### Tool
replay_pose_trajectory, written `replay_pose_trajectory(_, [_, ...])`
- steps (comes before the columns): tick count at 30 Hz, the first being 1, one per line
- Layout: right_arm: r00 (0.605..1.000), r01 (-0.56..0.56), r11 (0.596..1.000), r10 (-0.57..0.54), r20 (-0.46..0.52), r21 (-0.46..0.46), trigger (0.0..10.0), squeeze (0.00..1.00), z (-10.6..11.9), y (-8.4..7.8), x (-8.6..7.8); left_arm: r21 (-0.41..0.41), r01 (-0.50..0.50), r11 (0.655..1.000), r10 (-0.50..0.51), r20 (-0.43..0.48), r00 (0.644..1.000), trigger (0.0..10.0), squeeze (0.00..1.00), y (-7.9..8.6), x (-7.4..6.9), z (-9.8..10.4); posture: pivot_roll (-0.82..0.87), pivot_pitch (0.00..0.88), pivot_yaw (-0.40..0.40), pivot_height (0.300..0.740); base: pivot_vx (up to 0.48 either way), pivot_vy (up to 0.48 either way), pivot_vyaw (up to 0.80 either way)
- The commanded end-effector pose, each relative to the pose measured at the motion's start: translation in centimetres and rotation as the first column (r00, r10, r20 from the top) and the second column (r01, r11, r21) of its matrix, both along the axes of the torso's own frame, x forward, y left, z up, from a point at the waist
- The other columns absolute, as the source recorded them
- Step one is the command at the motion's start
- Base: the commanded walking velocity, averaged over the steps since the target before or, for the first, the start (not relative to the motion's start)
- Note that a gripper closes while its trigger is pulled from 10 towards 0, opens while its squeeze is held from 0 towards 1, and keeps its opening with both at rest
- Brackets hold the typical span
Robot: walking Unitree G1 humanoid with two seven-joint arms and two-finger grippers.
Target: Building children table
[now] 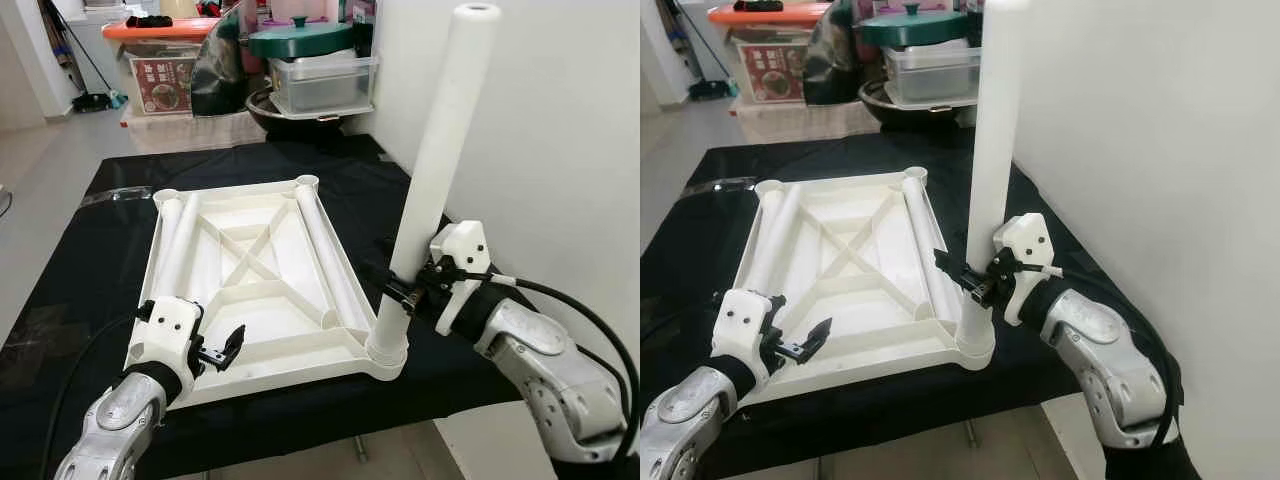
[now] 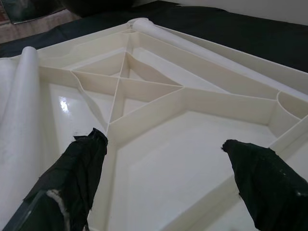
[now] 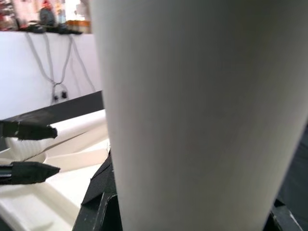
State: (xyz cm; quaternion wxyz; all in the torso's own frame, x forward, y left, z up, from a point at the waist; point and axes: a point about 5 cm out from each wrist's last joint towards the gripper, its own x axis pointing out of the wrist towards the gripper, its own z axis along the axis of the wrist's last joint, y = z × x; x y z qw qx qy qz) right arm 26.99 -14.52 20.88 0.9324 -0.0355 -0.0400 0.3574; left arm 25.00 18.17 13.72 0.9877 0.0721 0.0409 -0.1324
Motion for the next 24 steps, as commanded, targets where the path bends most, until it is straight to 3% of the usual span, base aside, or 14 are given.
replay_pose_trajectory(1, [0.991,0.027,1.000,-0.028,-0.132,-0.006,0.0,0.00,-2.5,0.3,-0.1,-0.006,-0.019,1.000,0.019,-0.005,1.000,10.0,0.00,0.2,0.2,-0.3,0.00,0.000,-0.004,0.740,0.000,0.000,0.00])
replay_pose_trajectory(8, [0.982,0.137,0.990,-0.132,-0.133,0.031,0.0,0.00,-3.2,0.2,0.1,-0.009,-0.043,0.999,0.043,-0.003,0.999,10.0,0.00,0.5,0.4,-0.3,0.00,0.000,-0.008,0.740,0.000,0.000,0.00])
replay_pose_trajectory(11, [0.983,0.136,0.990,-0.132,-0.130,0.026,0.0,0.00,-3.3,0.3,0.0,-0.010,-0.045,0.999,0.045,-0.003,0.999,10.0,0.00,0.5,0.4,-0.3,0.00,0.000,-0.008,0.740,0.000,0.000,0.00])
replay_pose_trajectory(24, [0.981,0.182,0.978,-0.188,-0.054,-0.097,0.0,0.00,-5.0,1.0,0.2,0.013,-0.096,0.995,0.096,-0.001,0.995,10.0,0.00,1.1,0.6,-0.4,0.02,0.000,-0.011,0.740,0.000,0.000,0.00])
